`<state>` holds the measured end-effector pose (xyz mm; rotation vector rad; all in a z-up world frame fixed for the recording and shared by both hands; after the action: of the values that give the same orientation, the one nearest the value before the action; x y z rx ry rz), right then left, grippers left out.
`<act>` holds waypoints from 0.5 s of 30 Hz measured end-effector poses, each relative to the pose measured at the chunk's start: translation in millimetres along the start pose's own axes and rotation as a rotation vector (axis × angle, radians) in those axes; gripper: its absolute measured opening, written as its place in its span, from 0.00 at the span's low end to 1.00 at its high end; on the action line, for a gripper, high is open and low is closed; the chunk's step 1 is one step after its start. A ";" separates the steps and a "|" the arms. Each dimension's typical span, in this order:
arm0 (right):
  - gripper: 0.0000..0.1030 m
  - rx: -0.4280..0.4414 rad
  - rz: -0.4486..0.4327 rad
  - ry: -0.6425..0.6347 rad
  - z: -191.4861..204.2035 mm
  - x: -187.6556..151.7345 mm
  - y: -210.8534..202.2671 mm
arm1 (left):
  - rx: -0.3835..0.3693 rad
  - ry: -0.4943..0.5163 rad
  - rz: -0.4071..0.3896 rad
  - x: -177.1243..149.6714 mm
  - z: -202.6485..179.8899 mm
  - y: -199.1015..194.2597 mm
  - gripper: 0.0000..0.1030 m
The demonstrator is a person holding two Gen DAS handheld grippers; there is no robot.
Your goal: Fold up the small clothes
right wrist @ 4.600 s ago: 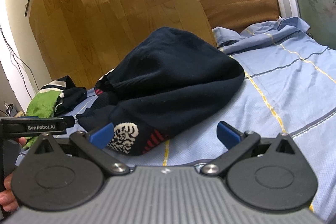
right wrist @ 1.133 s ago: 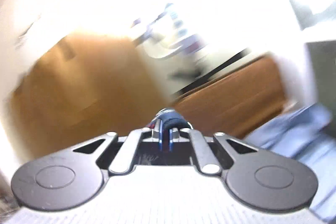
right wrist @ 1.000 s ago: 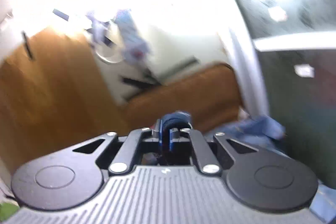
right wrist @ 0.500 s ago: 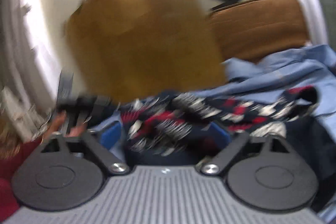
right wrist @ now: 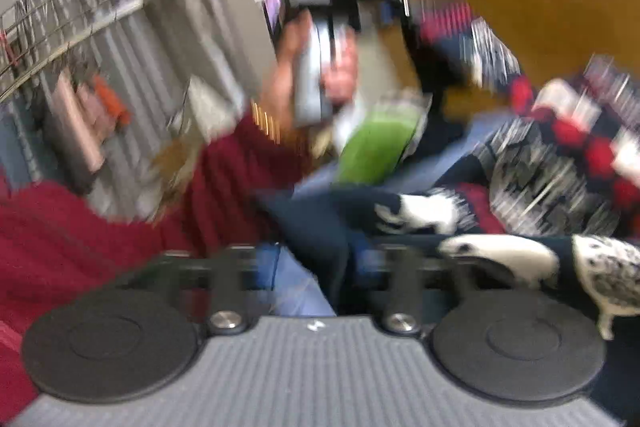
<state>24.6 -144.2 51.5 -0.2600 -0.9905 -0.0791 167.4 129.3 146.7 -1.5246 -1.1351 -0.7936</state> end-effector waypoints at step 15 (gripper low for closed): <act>0.77 -0.955 -0.180 -0.086 -180.9 48.8 -117.0 | 0.075 -0.043 0.257 -126.5 34.1 53.1 0.33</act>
<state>177.5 -300.4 19.3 -1.0512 -1.0022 -0.7176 172.6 128.1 5.4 -1.5917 -0.9649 -0.5407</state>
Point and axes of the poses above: each gripper's, at about its wrist camera, not at the fingertips, and y roughly the way its jaws point, z to its left, x to its top, the point moved 5 cm from there along y, roughly the way its jaws point, and after that the axes turned 3 degrees about -z, right-handed, at the moved point
